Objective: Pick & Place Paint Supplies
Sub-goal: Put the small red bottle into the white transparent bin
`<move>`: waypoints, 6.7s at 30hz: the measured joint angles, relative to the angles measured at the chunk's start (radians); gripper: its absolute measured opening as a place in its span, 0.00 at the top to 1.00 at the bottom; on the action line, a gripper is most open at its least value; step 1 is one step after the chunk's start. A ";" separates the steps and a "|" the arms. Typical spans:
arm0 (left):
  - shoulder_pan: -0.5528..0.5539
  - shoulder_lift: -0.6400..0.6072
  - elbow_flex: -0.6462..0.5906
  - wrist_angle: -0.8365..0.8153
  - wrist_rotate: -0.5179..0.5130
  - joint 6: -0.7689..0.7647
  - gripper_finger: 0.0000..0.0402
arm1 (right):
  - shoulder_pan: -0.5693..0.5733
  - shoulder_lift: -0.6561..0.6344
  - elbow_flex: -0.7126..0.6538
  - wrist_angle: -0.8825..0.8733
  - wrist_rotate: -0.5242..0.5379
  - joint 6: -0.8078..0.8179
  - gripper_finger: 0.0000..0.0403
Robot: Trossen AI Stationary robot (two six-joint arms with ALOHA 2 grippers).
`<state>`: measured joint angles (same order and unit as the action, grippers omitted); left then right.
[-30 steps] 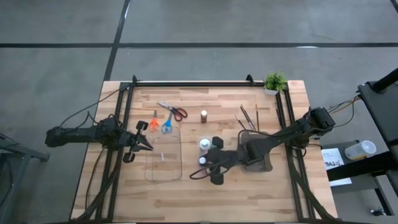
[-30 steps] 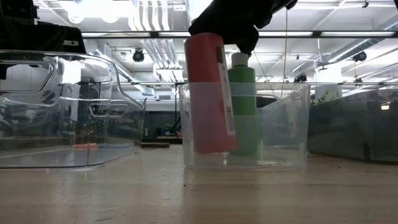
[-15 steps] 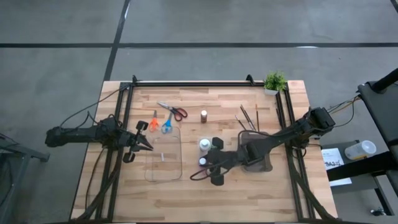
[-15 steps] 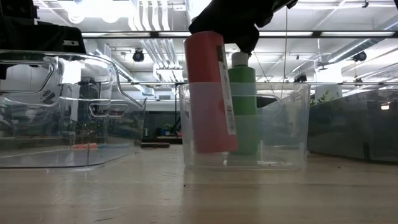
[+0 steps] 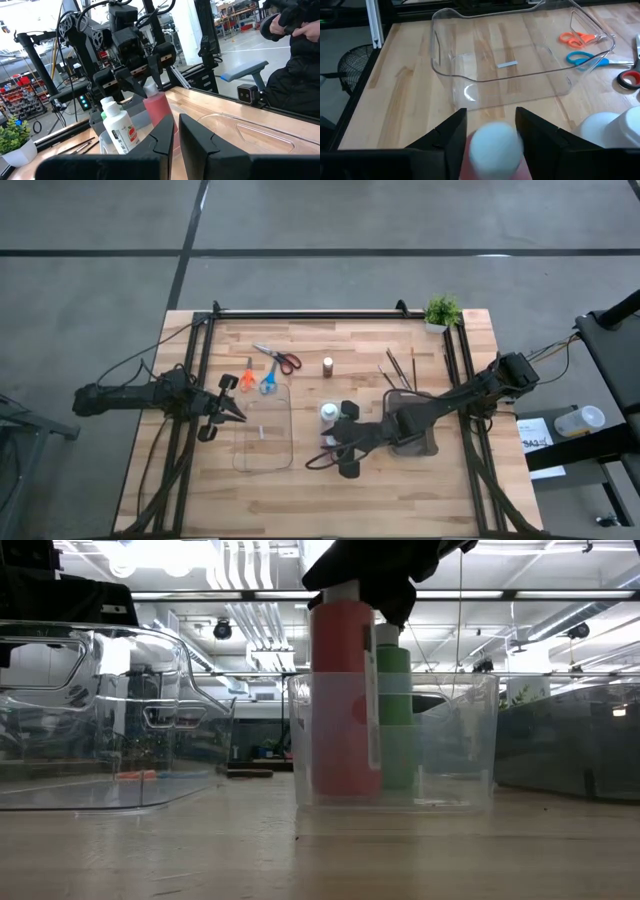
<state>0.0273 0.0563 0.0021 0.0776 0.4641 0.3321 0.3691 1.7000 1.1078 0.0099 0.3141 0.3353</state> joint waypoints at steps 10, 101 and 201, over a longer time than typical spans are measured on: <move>0.000 0.000 0.000 0.000 0.000 0.000 0.91 | 0.000 -0.001 0.000 0.000 0.000 -0.002 0.56; 0.000 0.000 0.000 0.000 0.000 0.000 0.91 | -0.843 0.117 -0.031 0.070 -0.753 -0.474 0.37; 0.000 0.000 0.000 0.000 0.000 0.000 0.91 | -0.795 0.153 -0.035 0.078 -0.704 -0.487 0.37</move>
<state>0.0274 0.0566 0.0020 0.0776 0.4637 0.3321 -0.4264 1.8530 1.0729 0.0883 -0.3897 -0.1520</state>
